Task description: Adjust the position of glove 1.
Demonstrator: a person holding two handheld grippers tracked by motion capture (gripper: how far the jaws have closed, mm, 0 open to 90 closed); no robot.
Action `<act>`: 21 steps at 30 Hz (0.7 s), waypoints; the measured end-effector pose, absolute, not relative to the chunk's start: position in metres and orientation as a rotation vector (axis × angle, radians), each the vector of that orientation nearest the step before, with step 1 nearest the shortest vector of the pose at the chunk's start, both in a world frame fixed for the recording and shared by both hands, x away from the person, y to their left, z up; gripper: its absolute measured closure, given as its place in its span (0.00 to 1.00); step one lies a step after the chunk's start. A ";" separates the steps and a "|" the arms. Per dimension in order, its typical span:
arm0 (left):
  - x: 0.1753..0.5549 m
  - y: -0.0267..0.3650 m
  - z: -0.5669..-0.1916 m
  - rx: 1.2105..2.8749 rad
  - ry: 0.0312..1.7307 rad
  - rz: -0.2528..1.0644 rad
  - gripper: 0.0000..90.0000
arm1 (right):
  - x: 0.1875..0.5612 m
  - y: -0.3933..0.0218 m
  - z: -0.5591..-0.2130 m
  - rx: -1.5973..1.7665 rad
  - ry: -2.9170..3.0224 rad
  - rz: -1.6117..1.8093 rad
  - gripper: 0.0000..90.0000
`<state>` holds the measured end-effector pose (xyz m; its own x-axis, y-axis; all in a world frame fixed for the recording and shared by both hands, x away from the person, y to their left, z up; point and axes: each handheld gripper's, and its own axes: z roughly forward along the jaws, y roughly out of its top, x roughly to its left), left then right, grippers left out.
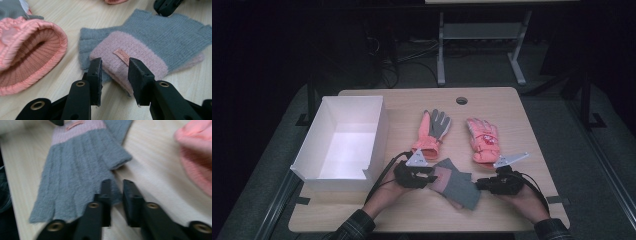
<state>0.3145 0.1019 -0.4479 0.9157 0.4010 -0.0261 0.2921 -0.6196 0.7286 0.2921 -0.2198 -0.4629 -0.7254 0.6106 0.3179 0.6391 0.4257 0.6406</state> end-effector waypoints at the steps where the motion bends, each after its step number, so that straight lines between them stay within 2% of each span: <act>1: 0.314 0.101 -0.450 2.280 0.497 0.177 0.70 | 0.291 -0.218 -0.462 -1.138 -2.630 -1.194 1.00; 7: 0.314 0.101 -0.451 2.292 0.488 0.175 0.71 | 0.289 -0.220 -0.457 -1.139 -2.649 -1.224 1.00; 10: 0.312 0.100 -0.451 2.290 0.489 0.174 0.74 | 0.294 -0.231 -0.457 -1.215 -2.585 -1.248 0.73; 12: 0.314 0.101 -0.449 2.279 0.491 0.177 0.71 | 0.294 -0.232 -0.459 -1.212 -2.567 -1.249 0.69; 18: 0.323 0.098 -0.445 2.267 0.475 0.183 0.64 | 0.299 -0.227 -0.464 -1.186 -2.534 -1.249 0.67; 21: 0.323 0.093 -0.448 2.288 0.458 0.170 0.64 | 0.300 -0.221 -0.466 -1.166 -2.536 -1.229 0.71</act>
<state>0.3227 0.0927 -0.4476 0.9261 0.3767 -0.0203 0.2723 -0.6302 0.7271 0.2997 -0.2213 -0.4664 -0.7041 0.5978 0.3833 0.6713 0.3842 0.6338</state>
